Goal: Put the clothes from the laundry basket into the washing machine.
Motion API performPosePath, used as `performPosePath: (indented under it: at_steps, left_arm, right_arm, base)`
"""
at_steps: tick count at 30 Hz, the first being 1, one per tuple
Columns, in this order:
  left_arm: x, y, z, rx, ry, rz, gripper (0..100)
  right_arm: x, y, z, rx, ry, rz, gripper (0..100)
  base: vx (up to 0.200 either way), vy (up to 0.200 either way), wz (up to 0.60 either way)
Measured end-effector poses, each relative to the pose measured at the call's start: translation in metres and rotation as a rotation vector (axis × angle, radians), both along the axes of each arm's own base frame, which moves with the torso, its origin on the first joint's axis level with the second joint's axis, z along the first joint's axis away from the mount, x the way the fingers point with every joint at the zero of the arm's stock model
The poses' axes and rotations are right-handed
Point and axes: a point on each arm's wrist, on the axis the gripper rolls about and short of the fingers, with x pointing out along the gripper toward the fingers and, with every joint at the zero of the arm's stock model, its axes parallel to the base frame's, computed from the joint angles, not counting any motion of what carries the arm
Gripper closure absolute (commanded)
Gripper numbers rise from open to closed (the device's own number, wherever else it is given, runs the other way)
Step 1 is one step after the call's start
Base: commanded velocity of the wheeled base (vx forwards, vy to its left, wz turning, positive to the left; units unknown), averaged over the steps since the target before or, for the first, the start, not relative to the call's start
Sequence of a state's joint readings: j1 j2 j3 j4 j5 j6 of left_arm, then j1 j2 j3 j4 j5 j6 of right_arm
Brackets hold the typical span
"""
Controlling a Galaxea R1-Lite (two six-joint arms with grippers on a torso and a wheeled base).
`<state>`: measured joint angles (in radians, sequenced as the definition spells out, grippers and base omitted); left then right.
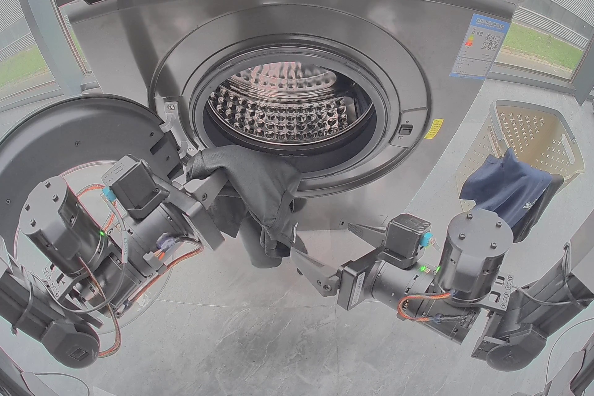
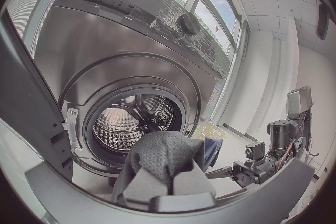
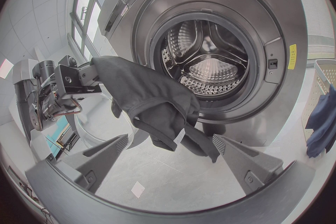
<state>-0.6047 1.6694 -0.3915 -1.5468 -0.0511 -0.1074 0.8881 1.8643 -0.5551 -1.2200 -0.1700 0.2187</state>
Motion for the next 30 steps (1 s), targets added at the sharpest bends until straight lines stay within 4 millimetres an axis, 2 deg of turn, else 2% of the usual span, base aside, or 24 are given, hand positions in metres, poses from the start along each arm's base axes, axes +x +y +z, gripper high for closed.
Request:
performPosePath:
  at_steps: [11, 20, 24, 30]
  left_arm:
    - [0.003, -0.002, -0.004, 0.008, 0.013, 0.003, 100]
    - [0.003, -0.002, -0.005, 0.012, 0.016, 0.004, 100]
    - [0.002, -0.001, -0.005, 0.012, 0.017, 0.004, 100]
    - [0.001, -0.001, -0.005, 0.013, 0.016, 0.003, 100]
  right_arm:
    - [-0.003, 0.016, -0.001, 0.026, -0.041, 0.068, 0]
    - [0.021, 0.034, -0.002, 0.051, -0.084, 0.042, 0]
    - [0.034, 0.034, -0.003, 0.056, -0.104, 0.012, 0]
    - [0.043, 0.03, -0.005, 0.055, -0.106, -0.017, 0]
  base:
    - [0.0, 0.0, 0.0]
    - [0.0, 0.0, 0.0]
    - [0.0, 0.0, 0.0]
    - [0.0, 0.0, 0.0]
